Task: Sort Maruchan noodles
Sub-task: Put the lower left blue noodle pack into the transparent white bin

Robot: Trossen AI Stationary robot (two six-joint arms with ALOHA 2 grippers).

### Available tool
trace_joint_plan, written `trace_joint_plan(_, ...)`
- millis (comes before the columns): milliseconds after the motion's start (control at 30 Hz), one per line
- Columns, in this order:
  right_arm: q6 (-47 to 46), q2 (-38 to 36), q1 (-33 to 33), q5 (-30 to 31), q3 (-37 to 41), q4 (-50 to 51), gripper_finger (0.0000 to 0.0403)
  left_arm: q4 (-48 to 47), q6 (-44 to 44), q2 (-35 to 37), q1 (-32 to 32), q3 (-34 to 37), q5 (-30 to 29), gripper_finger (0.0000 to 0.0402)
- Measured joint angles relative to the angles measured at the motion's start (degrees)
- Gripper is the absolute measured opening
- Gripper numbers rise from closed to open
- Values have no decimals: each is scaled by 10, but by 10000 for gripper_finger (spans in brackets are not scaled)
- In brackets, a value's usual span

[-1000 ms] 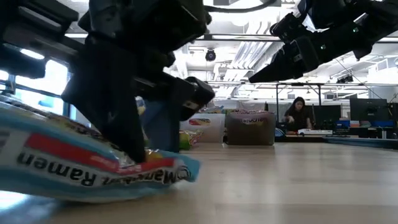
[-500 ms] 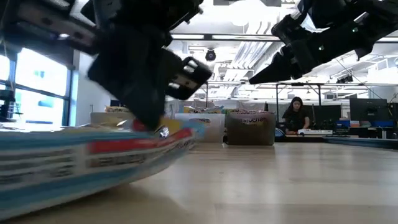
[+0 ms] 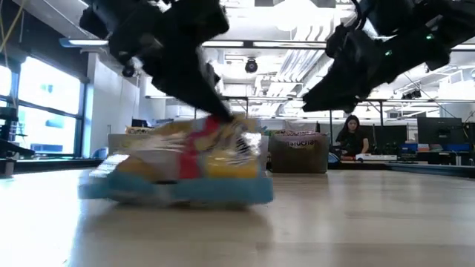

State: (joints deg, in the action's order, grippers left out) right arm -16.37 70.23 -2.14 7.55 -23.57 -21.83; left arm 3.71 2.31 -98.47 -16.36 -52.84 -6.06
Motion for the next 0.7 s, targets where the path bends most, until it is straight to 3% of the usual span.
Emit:
trace_joint_plan(133,-90,54,-43,-15,1,-72,227,47,16,37,-1,29,-60,0)
trace_joint_plan(267,-117,125,-78,-9,-4,-165,259,79,16,69,-6,48,-102,0)
trace_joint_plan(367,-108,187,-94,-4,-13,-243,265,71,12,87,-6,61,-131,0)
trace_joint_plan(533,-73,293,-99,31,-34,-337,266,104,7,93,-9,66,-130,0)
trace_joint_plan(700,-13,390,-87,-3,-73,-425,266,112,5,99,-13,77,-138,0)
